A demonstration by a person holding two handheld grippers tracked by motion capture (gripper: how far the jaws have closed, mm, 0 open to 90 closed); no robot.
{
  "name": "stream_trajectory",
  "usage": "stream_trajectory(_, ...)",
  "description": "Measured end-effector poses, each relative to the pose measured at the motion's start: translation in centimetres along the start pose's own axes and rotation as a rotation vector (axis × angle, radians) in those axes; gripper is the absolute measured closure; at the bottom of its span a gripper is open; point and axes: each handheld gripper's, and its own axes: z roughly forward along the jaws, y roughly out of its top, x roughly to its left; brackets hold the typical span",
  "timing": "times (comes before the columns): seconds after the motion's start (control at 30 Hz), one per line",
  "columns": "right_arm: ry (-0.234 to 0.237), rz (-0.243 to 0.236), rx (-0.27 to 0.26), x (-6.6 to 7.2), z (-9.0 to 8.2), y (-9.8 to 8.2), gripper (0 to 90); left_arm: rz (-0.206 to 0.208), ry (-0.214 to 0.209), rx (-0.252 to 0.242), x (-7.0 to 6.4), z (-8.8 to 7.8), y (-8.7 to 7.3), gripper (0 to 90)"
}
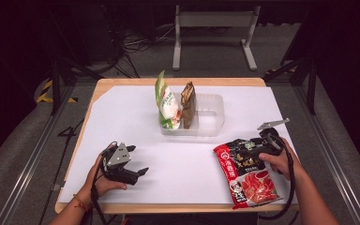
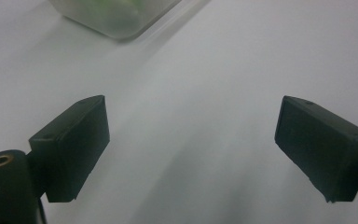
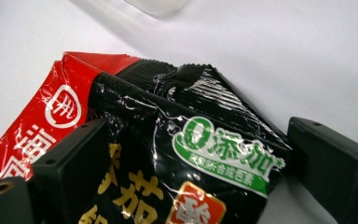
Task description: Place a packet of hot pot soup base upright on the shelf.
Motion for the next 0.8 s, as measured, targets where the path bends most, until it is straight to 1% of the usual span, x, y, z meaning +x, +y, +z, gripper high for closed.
stream_trajectory(0.07, -0.013, -0.022, 0.011, 0.27, 0.12, 0.11, 10.3, -0.001, -0.001, 0.000, 0.00, 0.02, 0.01, 10.6)
stream_trajectory(0.1, -0.007, -0.031, 0.016, 0.36, 0.10, 0.16, 12.4, -0.002, 0.000, 0.001, 0.01, 0.04, 0.00, 10.6)
stream_trajectory(0.13, 0.002, -0.031, 0.010, 0.36, 0.12, 0.19, 14.2, -0.004, -0.001, 0.002, 0.04, 0.06, -0.01, 10.6)
stream_trajectory(0.2, 0.014, -0.039, 0.012, 0.39, 0.31, 0.34, 15.2, -0.006, -0.001, 0.005, 0.07, 0.10, -0.03, 10.6)
stream_trajectory(0.23, 0.005, -0.046, 0.027, 0.44, 0.39, 0.58, 18.9, -0.006, -0.001, 0.005, 0.08, 0.10, -0.03, 10.6)
stream_trajectory(0.27, 0.005, -0.046, 0.027, 0.44, 0.39, 0.58, 18.9, -0.006, -0.002, 0.006, 0.09, 0.10, -0.04, 10.6)
stream_trajectory(0.3, 0.003, -0.051, 0.026, 0.41, 0.42, 0.69, 22.4, -0.006, 0.000, 0.007, 0.09, 0.12, -0.04, 10.6)
stream_trajectory(0.37, 0.000, -0.045, 0.022, 0.26, 0.41, 0.81, 29.4, -0.007, -0.002, 0.006, 0.10, 0.13, -0.04, 10.6)
stream_trajectory(0.43, 0.001, -0.054, 0.018, 0.17, 0.39, 0.81, 35.1, -0.005, 0.001, 0.012, 0.09, 0.20, -0.08, 10.6)
stream_trajectory(0.47, 0.007, -0.051, 0.006, 0.01, 0.33, 0.72, 41.6, -0.007, 0.000, 0.013, 0.09, 0.23, -0.10, 10.7)
stream_trajectory(0.5, 0.007, -0.051, 0.006, 0.01, 0.33, 0.72, 41.6, -0.006, 0.000, 0.015, 0.13, 0.24, -0.11, 10.7)
stream_trajectory(0.53, 0.010, -0.049, -0.001, -0.04, 0.24, 0.67, 46.5, -0.008, 0.001, 0.016, 0.13, 0.28, -0.11, 10.7)
stream_trajectory(0.57, 0.016, -0.038, -0.035, -0.22, -0.09, 0.50, 56.6, -0.005, 0.000, 0.016, 0.12, 0.29, -0.10, 10.7)
stream_trajectory(0.6, 0.018, -0.036, -0.043, -0.26, -0.14, 0.41, 60.0, -0.005, 0.000, 0.016, 0.12, 0.29, -0.10, 10.7)
stream_trajectory(0.63, 0.018, -0.036, -0.043, -0.26, -0.14, 0.41, 60.0, -0.005, 0.001, 0.016, 0.11, 0.30, -0.09, 10.7)
stream_trajectory(0.7, 0.025, -0.036, -0.057, -0.30, -0.30, 0.22, 69.4, -0.005, 0.002, 0.019, 0.12, 0.34, -0.09, 10.8)
stream_trajectory(0.77, 0.020, -0.049, -0.070, -0.19, -0.42, 0.08, 72.7, -0.001, 0.003, 0.023, 0.13, 0.35, -0.11, 10.8)
stream_trajectory(0.8, 0.017, -0.048, -0.076, -0.13, -0.41, 0.05, 74.1, -0.001, 0.006, 0.024, 0.14, 0.37, -0.13, 10.9)
